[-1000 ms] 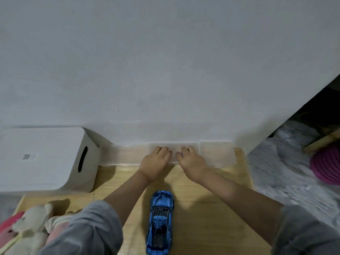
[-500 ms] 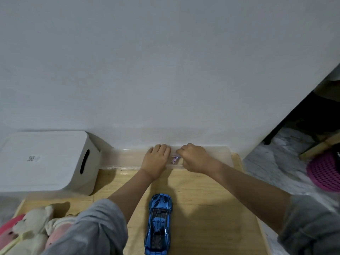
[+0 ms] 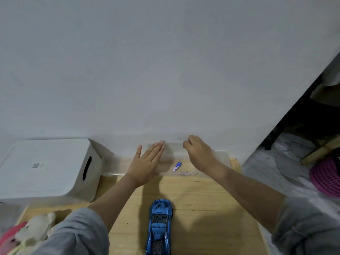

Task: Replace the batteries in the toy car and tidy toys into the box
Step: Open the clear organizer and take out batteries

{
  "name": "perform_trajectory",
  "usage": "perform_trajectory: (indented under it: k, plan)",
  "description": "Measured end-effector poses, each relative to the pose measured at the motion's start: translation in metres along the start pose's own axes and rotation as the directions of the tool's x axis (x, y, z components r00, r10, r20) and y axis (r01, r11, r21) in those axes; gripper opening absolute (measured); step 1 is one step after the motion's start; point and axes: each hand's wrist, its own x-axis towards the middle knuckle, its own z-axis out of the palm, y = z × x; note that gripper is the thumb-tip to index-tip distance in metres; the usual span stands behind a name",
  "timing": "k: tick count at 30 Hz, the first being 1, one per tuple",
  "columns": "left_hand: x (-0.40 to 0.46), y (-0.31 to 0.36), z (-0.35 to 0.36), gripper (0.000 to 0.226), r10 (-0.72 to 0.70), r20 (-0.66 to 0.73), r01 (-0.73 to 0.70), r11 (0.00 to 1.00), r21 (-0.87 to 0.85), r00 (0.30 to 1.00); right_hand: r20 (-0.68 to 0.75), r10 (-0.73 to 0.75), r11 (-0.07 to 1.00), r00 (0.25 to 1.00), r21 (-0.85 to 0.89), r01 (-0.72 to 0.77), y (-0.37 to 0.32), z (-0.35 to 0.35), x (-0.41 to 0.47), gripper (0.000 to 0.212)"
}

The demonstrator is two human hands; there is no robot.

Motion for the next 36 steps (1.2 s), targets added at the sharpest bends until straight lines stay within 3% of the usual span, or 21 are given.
perform_trajectory:
  k: [2, 4, 9, 11, 15, 21, 28, 31, 36]
  plan:
    - [0.001, -0.006, 0.001, 0.112, 0.021, 0.014, -0.021, 1.0, 0.01, 1.0, 0.013, -0.067, 0.996, 0.998, 0.051, 0.066, -0.004, 0.014, -0.009, 0.032]
    - [0.003, -0.009, 0.004, 0.114, 0.032, 0.03, -0.032, 0.999, 0.021, 0.999, 0.063, -0.195, 0.975, 0.979, 0.125, 0.186, -0.008, 0.031, -0.02, 0.009]
    - [0.003, -0.012, 0.008, 0.116, 0.054, 0.038, -0.056, 0.998, 0.027, 0.998, 0.432, -0.22, 0.975, 0.875, 0.114, 0.189, -0.017, 0.055, -0.03, 0.066]
    - [0.003, -0.012, 0.008, 0.119, 0.055, 0.034, -0.056, 0.998, 0.024, 0.998, 0.474, -0.2, 0.98, 0.857, 0.073, 0.188, -0.018, 0.061, -0.031, 0.076]
    - [0.002, -0.012, 0.01, 0.122, 0.055, 0.002, -0.055, 0.998, 0.006, 0.998, 0.466, -0.118, 0.993, 0.877, 0.054, 0.105, -0.02, 0.067, -0.03, 0.063]
    - [0.002, -0.012, 0.011, 0.123, 0.053, -0.004, -0.053, 0.999, -0.012, 0.999, 0.58, -0.047, 0.999, 0.813, 0.045, 0.025, -0.026, 0.067, -0.018, 0.061]
    - [0.002, -0.011, 0.007, 0.127, 0.048, -0.015, -0.049, 0.999, -0.022, 0.999, 0.715, -0.047, 0.984, 0.698, -0.086, 0.155, -0.028, 0.062, -0.005, 0.07]
    - [0.001, -0.012, 0.008, 0.127, 0.047, -0.02, -0.047, 0.999, -0.012, 0.999, 0.679, -0.096, 0.976, 0.728, -0.078, 0.202, -0.027, 0.056, 0.0, 0.068]
    - [0.001, -0.016, 0.011, 0.122, 0.026, -0.002, -0.026, 1.0, -0.015, 1.0, 0.524, -0.167, 0.986, 0.835, 0.098, 0.136, -0.027, 0.046, 0.006, 0.059]
